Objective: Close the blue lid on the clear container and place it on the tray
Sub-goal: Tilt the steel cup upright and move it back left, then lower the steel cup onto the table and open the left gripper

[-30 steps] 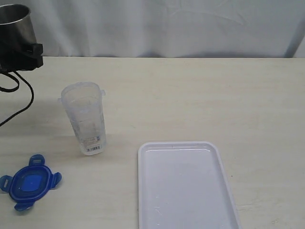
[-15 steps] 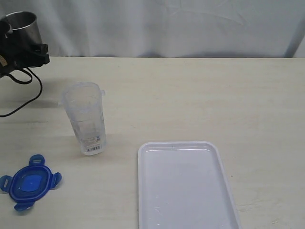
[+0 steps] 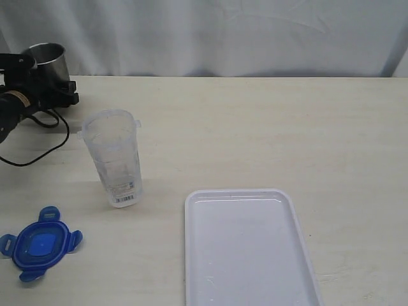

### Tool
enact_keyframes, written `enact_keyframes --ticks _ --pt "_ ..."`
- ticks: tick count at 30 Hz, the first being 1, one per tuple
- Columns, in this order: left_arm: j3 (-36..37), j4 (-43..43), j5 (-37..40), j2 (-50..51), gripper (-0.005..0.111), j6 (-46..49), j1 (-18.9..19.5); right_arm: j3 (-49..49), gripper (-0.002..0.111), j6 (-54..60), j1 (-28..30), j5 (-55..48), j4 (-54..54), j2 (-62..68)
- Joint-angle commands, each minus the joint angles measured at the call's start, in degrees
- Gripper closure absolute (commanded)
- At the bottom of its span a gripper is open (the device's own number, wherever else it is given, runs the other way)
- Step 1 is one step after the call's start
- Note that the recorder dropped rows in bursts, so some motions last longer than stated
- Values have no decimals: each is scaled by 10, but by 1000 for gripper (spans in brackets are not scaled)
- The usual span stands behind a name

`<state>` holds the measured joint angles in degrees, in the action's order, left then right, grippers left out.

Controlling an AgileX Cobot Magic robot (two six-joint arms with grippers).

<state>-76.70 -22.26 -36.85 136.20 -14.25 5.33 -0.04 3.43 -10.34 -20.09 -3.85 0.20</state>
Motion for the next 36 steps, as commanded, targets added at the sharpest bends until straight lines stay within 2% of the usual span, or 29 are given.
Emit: enact_keyframes --ticks 1,12,28,30,31,32,33,34,35,36 --pt "-7 2 -40 2 107 6 0 0 104 0 2 4 3 -2" --pt "-7 0 -10 15 107 7 0 0 104 0 2 4 3 -2" --pt "-7 4 -27 37 106 5 0 0 104 0 2 4 3 -2" --pt "-7 4 -27 37 97 5 0 0 104 0 2 4 3 -2" --pt "-7 4 -23 37 85 5 0 0 104 0 2 4 3 -2" --pt "-7 4 -20 37 79 5 0 0 104 0 2 4 3 -2" --pt "-7 5 -10 37 64 3 0 0 104 0 2 4 3 -2" --pt "-7 6 -4 37 56 -2 0 0 104 0 2 4 3 -2" --pt "-7 17 8 37 42 -10 0 0 104 0 2 4 3 -2" --pt "-7 20 20 37 35 -10 0 0 104 0 2 4 3 -2"
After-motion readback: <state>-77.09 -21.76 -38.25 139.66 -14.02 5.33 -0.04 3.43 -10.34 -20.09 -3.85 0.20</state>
